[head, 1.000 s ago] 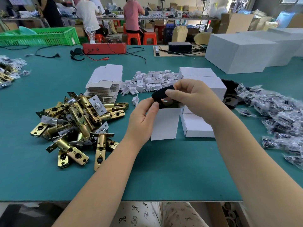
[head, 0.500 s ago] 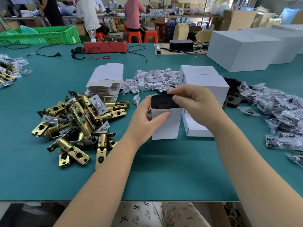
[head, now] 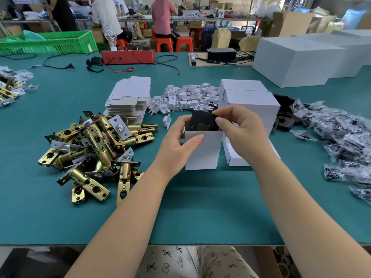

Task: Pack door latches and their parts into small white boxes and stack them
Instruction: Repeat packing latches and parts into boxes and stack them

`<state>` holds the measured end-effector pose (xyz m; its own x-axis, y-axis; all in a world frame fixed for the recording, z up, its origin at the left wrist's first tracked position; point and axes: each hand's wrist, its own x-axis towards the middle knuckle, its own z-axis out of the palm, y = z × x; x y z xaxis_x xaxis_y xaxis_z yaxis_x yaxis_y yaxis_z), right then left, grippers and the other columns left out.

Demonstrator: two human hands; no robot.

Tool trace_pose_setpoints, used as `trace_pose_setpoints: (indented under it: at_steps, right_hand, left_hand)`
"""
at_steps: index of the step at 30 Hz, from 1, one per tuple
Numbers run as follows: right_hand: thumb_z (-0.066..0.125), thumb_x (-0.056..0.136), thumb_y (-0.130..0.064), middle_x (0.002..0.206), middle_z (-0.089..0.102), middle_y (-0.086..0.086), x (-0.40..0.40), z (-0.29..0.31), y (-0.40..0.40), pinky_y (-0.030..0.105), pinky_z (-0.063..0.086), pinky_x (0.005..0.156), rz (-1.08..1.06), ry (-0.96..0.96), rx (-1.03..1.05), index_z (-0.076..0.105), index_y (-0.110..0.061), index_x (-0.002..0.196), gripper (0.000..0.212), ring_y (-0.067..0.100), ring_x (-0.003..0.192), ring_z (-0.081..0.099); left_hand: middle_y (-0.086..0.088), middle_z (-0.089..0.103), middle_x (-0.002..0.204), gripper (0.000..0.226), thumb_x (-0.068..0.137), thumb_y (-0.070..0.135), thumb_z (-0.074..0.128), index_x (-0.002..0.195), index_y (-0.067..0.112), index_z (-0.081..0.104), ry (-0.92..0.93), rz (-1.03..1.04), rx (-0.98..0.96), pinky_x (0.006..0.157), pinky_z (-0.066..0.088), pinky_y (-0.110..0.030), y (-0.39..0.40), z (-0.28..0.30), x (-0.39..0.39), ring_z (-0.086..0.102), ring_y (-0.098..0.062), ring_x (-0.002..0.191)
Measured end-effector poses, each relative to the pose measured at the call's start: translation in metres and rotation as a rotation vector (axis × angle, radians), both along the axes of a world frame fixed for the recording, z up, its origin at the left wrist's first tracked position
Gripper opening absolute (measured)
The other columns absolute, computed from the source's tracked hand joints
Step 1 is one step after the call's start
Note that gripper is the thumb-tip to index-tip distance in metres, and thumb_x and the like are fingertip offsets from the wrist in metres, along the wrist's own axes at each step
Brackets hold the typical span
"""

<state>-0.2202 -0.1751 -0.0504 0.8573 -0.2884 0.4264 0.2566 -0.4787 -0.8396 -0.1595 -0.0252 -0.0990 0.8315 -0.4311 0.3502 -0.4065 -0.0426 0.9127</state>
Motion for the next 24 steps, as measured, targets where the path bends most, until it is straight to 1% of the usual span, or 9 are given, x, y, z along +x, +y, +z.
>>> trace_pose_setpoints:
  at_steps: [2,4,6,8,10,12,15,20,24]
  right_hand:
    - [0.059,0.091,-0.009,0.086,0.064,-0.023,0.000,-0.001,0.002,0.011,0.045,0.081,-0.047,-0.038,-0.039,0.061,-0.035,0.087,0.026,-0.007,0.084,0.059]
    - [0.059,0.091,-0.010,0.089,0.064,-0.020,0.002,-0.003,0.004,0.015,0.045,0.086,-0.111,-0.078,-0.069,0.060,-0.033,0.090,0.023,-0.001,0.091,0.060]
    - [0.059,0.092,-0.011,0.090,0.064,-0.018,0.005,-0.006,0.006,0.017,0.044,0.086,-0.170,-0.083,-0.096,0.059,-0.031,0.092,0.020,0.002,0.092,0.060]
    - [0.059,0.092,-0.012,0.087,0.061,-0.023,0.009,-0.006,0.006,0.017,0.045,0.084,-0.193,-0.060,-0.036,0.059,-0.029,0.093,0.017,-0.003,0.086,0.059]
    - [0.060,0.091,-0.012,0.085,0.061,-0.023,0.011,-0.003,0.005,0.021,0.048,0.083,-0.207,-0.041,0.018,0.061,-0.028,0.092,0.015,-0.001,0.086,0.060]
    - [0.060,0.091,-0.013,0.084,0.064,-0.020,0.012,-0.001,0.006,0.025,0.050,0.083,-0.211,-0.040,0.034,0.062,-0.028,0.092,0.015,0.005,0.087,0.062]
    - [0.061,0.089,-0.013,0.084,0.068,-0.015,0.011,0.001,0.009,0.022,0.051,0.081,-0.162,-0.036,0.120,0.063,-0.032,0.086,0.019,0.004,0.085,0.065]
    - [0.061,0.089,-0.009,0.076,0.067,-0.014,0.014,0.003,0.009,0.008,0.047,0.068,-0.120,-0.002,0.277,0.064,-0.031,0.080,0.024,-0.010,0.068,0.060]
    - [0.060,0.089,-0.010,0.074,0.064,-0.015,0.013,0.008,0.010,0.011,0.046,0.067,-0.101,0.060,0.209,0.063,-0.032,0.078,0.025,-0.009,0.066,0.057]
  left_hand:
    - [0.032,0.054,0.111,0.048,0.080,0.046,0.064,0.122,0.050,0.042,0.009,0.062,0.014,0.085,0.042,-0.010,-0.002,-0.002,0.001,0.055,0.009,0.100]
    - [0.029,0.041,0.120,0.070,0.084,0.047,0.067,0.141,0.042,0.026,0.048,0.178,0.027,0.074,0.039,-0.002,-0.005,-0.006,0.002,0.051,0.017,0.093]
    - [0.014,0.044,0.124,0.077,0.088,0.043,0.066,0.148,0.029,0.020,0.068,0.282,0.036,0.070,0.042,-0.005,-0.007,-0.009,0.003,0.052,0.016,0.089]
    - [0.003,0.049,0.125,0.073,0.091,0.043,0.062,0.148,0.021,0.023,0.038,0.346,0.094,0.079,0.047,-0.012,-0.008,-0.010,0.002,0.056,0.007,0.098]
    - [-0.004,0.050,0.130,0.077,0.090,0.050,0.060,0.148,0.016,0.023,0.007,0.352,0.198,0.095,0.049,-0.037,-0.013,-0.012,-0.002,0.055,-0.016,0.114]
    - [-0.008,0.045,0.140,0.098,0.080,0.062,0.064,0.150,0.016,0.014,-0.002,0.350,0.295,0.102,0.043,-0.046,-0.021,-0.013,-0.010,0.047,-0.026,0.126]
    - [-0.005,0.033,0.151,0.125,0.060,0.069,0.074,0.150,0.031,-0.005,0.017,0.392,0.302,0.104,0.042,-0.039,-0.028,-0.011,-0.018,0.038,-0.022,0.135]
    - [-0.002,0.036,0.147,0.125,0.061,0.057,0.081,0.146,0.039,-0.009,0.047,0.420,0.264,0.092,0.044,-0.030,-0.030,-0.013,-0.018,0.046,-0.021,0.126]
    - [-0.004,0.038,0.148,0.119,0.063,0.053,0.078,0.140,0.047,-0.013,0.022,0.433,0.251,0.085,0.037,-0.026,-0.032,-0.015,-0.018,0.050,-0.024,0.122]
